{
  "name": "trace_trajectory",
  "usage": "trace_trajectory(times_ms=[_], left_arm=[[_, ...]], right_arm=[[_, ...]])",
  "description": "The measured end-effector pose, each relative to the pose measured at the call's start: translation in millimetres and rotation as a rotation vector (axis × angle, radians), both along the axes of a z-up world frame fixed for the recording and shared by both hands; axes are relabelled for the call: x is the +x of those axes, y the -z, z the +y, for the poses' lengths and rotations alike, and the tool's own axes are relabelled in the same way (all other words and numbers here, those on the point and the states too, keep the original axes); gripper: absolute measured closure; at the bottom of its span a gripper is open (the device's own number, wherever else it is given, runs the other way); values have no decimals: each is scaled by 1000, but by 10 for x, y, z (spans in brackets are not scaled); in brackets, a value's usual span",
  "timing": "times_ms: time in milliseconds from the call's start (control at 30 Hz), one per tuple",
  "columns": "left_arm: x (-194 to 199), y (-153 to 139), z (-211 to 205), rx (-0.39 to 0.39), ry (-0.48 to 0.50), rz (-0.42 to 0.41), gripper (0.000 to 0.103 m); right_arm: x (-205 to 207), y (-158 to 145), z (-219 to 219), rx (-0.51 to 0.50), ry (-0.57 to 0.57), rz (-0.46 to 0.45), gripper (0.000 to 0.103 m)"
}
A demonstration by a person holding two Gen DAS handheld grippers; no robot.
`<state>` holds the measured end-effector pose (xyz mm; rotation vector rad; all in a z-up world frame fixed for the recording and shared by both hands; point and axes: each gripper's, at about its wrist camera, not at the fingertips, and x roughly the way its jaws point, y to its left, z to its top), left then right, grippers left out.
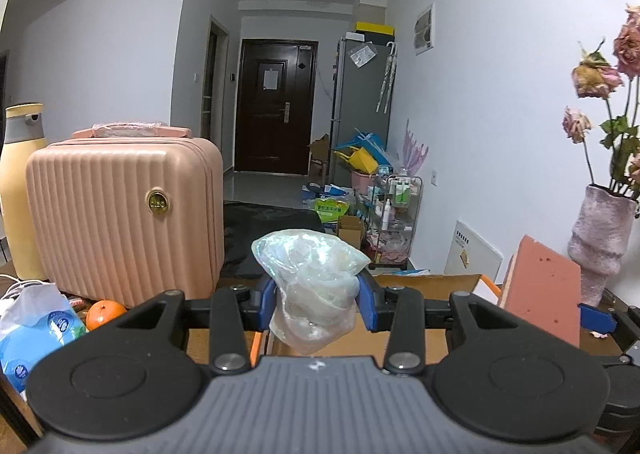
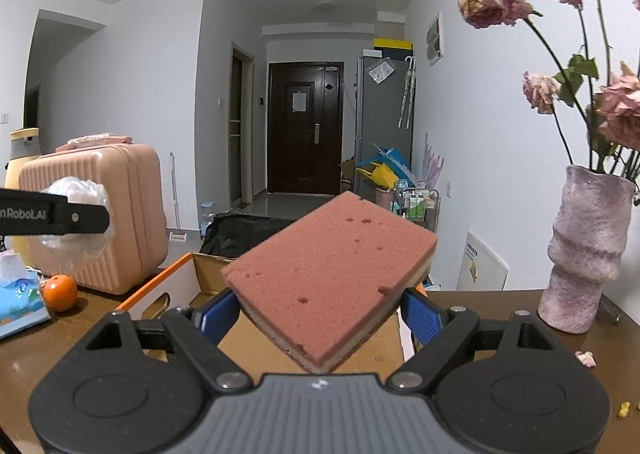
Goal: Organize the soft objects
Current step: 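Carry the bag and sponge over the cardboard box, opening the left gripper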
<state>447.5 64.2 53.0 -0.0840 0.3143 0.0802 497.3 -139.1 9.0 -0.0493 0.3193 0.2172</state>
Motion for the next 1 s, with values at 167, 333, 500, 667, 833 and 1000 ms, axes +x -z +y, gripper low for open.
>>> trace_trajectory(times_ms=[167,333,500,667,833,1000], left_arm=[[212,10,28,6,-4,10,62],[443,67,1,24,1,35,62],[672,172,-42,54,4,75,62],[847,278,-59,65,12,125,62],[983,407,-81,82,12,176,62],[1055,512,-88,92,20,217,49]], right_arm=[[194,8,75,-21,-9,19,16],[372,44,150,-46,-19,52,16],[513,100,190,-65,-26,82,16],[621,176,211,-83,-17,112,16],[691,270,216,-89,-6,142,16],[690,293,219,-81,-7,145,12]])
